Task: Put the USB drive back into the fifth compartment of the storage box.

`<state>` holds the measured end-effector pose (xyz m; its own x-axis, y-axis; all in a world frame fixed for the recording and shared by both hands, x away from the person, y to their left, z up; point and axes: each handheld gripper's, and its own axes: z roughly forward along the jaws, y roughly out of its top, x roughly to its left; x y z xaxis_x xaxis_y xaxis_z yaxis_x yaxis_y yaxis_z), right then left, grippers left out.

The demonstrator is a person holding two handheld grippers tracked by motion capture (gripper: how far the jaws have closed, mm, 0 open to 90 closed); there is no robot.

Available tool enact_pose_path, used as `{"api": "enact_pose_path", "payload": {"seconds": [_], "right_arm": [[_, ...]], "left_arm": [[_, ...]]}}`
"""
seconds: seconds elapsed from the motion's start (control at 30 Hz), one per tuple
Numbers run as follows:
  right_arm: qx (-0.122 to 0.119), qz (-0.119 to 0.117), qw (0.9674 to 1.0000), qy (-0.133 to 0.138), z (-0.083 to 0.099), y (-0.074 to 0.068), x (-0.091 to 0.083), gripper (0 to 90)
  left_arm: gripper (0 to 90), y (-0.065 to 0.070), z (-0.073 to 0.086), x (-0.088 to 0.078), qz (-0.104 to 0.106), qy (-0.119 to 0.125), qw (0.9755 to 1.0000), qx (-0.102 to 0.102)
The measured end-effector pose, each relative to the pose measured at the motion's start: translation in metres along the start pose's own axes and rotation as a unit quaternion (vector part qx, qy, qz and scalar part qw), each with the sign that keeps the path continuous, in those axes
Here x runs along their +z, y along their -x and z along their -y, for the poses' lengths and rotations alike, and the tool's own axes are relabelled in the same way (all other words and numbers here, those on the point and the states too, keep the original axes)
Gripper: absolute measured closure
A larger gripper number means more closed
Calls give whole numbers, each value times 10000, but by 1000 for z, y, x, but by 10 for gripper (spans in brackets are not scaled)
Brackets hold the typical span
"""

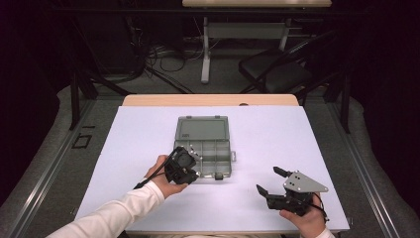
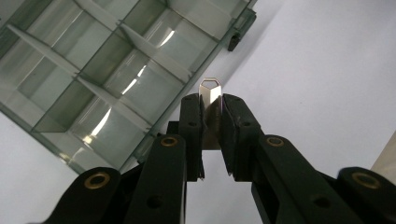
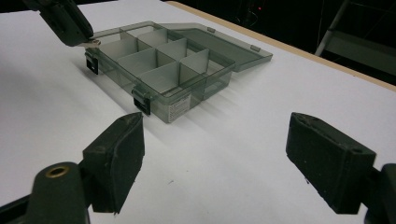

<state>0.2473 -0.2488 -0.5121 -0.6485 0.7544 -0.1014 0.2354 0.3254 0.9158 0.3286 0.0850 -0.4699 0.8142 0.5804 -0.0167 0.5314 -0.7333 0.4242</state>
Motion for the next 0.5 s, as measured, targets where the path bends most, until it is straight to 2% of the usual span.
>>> {"api": "enact_pose_path", "payload": {"seconds": [0.5], "right_arm": [[2, 2, 10000, -5, 0, 0, 0, 194]], "left_arm": [[790, -18, 6, -10, -194, -15, 9996, -190]]}}
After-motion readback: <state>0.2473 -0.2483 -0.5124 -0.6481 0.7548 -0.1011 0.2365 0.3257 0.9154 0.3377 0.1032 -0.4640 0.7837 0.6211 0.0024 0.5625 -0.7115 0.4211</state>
